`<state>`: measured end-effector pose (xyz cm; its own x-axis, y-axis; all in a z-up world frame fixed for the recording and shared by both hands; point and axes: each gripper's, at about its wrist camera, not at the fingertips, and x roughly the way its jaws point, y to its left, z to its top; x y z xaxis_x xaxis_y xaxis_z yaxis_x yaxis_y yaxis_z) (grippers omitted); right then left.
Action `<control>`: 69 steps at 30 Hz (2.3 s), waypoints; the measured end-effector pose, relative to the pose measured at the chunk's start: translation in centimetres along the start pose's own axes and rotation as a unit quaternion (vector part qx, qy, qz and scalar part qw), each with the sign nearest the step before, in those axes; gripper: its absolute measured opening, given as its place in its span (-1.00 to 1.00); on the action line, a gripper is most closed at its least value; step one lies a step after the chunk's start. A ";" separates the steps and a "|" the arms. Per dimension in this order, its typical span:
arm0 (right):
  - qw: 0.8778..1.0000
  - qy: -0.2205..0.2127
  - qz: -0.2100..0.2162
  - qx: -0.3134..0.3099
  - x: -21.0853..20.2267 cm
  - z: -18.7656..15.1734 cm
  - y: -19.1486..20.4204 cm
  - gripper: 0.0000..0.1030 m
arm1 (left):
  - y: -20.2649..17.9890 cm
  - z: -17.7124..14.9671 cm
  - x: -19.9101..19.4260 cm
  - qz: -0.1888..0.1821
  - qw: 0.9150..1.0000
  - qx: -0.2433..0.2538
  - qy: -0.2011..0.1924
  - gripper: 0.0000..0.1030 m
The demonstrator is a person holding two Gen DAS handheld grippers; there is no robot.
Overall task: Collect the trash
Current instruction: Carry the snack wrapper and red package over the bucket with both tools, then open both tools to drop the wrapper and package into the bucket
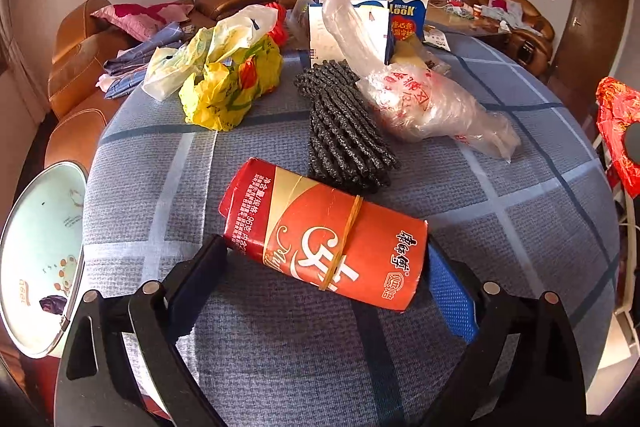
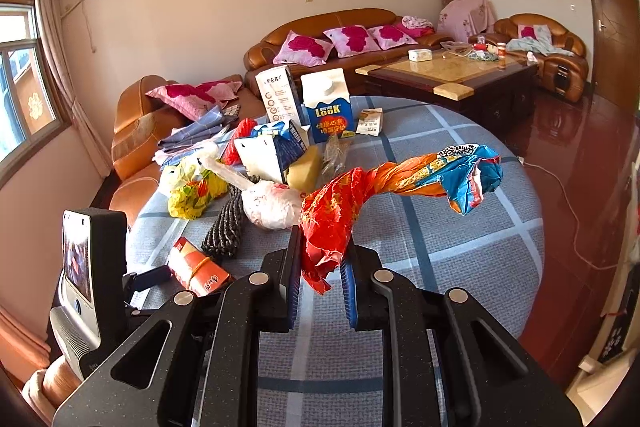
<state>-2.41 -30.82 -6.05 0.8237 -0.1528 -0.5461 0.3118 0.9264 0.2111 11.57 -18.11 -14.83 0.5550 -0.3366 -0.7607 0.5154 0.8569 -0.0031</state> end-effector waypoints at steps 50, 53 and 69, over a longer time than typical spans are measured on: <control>0.942 0.065 0.229 -0.235 5.6 -2.1 28.0 -0.63 | 27.3 -5.4 -12.9 0.210 0.951 -0.221 -0.056 0.82; 0.933 0.084 0.249 -0.247 6.7 -2.4 29.4 -0.62 | 27.6 -5.5 -12.1 0.208 0.951 -0.222 -0.045 0.82; 0.916 0.148 0.276 -0.249 11.0 -3.9 31.6 -0.05 | 29.1 -6.3 -10.3 0.219 0.947 -0.236 -0.021 0.82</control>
<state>14.61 -1.86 -8.55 0.6034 0.4187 -0.6787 -0.4300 0.8876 0.1653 16.74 12.75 -11.13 0.6782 0.0837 -0.7300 -0.1132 0.9935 0.0088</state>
